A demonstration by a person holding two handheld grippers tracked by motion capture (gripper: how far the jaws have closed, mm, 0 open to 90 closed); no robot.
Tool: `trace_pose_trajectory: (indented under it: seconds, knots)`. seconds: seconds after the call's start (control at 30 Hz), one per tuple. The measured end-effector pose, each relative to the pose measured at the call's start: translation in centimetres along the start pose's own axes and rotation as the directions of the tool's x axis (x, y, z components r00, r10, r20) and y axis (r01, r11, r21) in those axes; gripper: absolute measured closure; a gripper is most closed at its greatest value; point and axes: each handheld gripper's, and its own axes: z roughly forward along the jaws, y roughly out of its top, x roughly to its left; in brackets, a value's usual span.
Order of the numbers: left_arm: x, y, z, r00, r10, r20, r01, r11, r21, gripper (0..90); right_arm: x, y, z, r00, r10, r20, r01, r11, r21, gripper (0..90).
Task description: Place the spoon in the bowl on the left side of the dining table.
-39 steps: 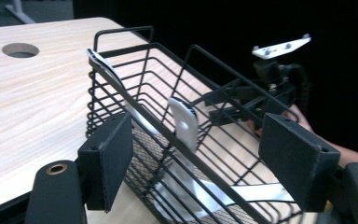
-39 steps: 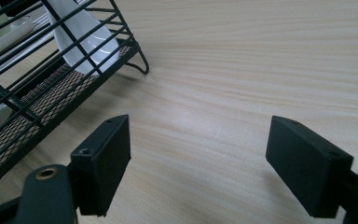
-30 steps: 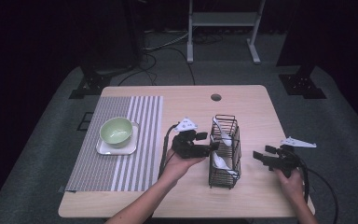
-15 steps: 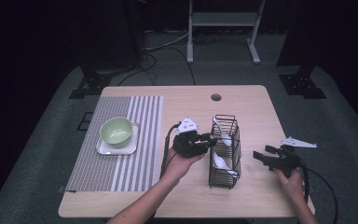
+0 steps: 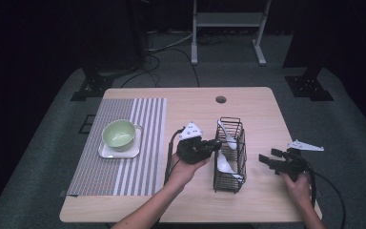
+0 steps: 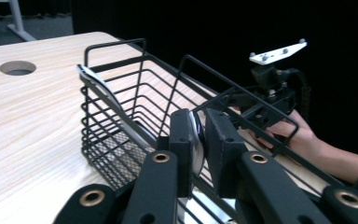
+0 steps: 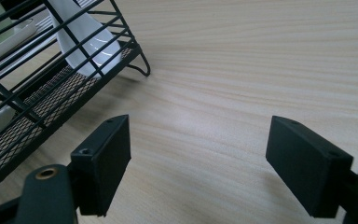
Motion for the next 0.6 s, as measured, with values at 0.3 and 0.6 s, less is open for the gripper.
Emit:
trace_pose_trajectory:
  seconds: [0.3,0.6]
  knots:
    - [-0.41,-0.22,-0.03,0.9994,-0.031,0.018,0.031,0.9995,0.003,83.4,0.00,0.00,-0.01,1.0000,0.001,0.000,-0.001,1.000,0.000,20.8]
    - [-0.32,-0.46,-0.10,0.9978,-0.055,0.036,0.056,0.9984,-0.013,84.8,-0.01,0.00,-0.02,1.0000,0.002,0.000,-0.002,1.000,0.000,20.8]
